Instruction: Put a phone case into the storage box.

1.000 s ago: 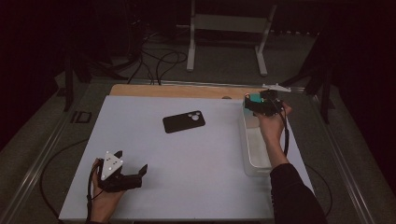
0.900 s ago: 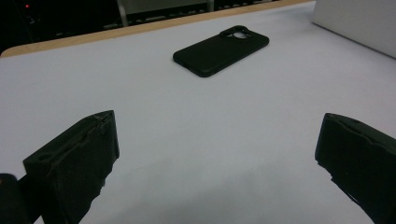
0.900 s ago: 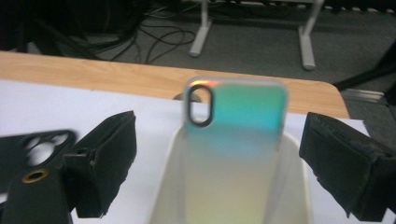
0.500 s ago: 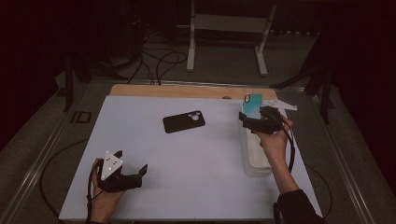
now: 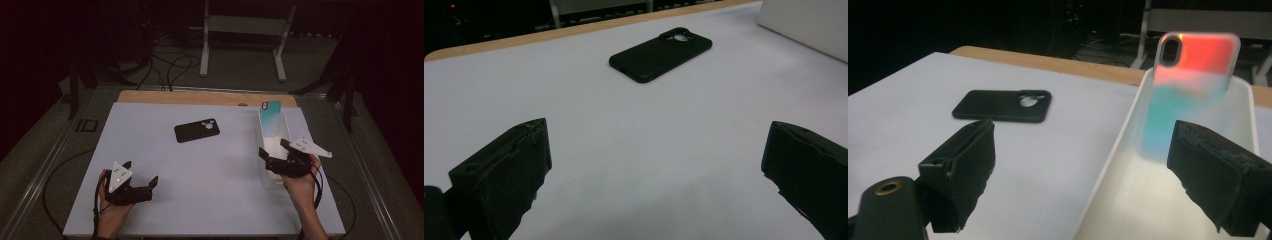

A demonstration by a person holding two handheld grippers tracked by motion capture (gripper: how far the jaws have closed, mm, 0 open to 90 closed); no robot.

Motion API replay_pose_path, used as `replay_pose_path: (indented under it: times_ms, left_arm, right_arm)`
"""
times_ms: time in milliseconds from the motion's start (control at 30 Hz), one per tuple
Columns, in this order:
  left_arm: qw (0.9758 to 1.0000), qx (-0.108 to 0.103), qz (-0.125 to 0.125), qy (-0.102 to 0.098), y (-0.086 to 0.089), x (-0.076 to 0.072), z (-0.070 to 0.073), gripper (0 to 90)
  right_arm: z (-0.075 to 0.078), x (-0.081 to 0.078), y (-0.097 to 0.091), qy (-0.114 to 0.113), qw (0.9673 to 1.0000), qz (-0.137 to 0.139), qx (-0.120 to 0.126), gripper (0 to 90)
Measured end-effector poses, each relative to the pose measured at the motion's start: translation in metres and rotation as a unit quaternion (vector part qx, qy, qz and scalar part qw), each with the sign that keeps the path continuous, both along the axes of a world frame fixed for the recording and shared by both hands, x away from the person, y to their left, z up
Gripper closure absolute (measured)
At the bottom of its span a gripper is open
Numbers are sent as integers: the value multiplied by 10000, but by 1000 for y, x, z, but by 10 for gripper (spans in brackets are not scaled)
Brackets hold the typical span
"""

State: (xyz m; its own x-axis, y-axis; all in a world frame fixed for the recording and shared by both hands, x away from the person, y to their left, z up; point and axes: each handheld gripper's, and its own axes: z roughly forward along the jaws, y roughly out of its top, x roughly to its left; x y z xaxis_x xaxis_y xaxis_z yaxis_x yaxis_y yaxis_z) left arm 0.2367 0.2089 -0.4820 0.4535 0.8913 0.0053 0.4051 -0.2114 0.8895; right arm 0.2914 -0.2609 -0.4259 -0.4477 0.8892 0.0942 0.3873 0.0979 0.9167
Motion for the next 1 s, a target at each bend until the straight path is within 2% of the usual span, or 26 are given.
replay_pose_path:
  times_ms: [67,100,167,233,267,433,667,1000]
  left_arm:
    - [10000,8,-1,-2,0,0,0,0]
    - [10000,0,3,-13,0,0,1,0]
    - [10000,-2,13,-20,1,0,1,0]
    - [10000,-2,13,-20,1,0,1,0]
    - [10000,-6,21,-30,1,0,1,0]
    - [10000,-21,31,-46,2,-1,3,0]
    - [9999,-22,28,-126,4,-3,9,0]
    - [9999,17,-38,-127,-1,-3,18,0]
  right_arm:
    - [-3,-4,-1,-30,10000,7,18,120]
    - [-9,-14,-2,-115,9999,3,29,120]
    - [-16,-22,-3,-182,9998,34,32,120]
    - [-18,-24,-4,-184,9998,38,13,120]
    - [-23,-32,-4,-260,9996,94,11,120]
    - [-29,-47,-4,-428,9989,165,5,121]
    - [-36,-54,-3,-510,9985,204,-21,121]
    - [-38,-55,-7,-488,9987,157,61,121]
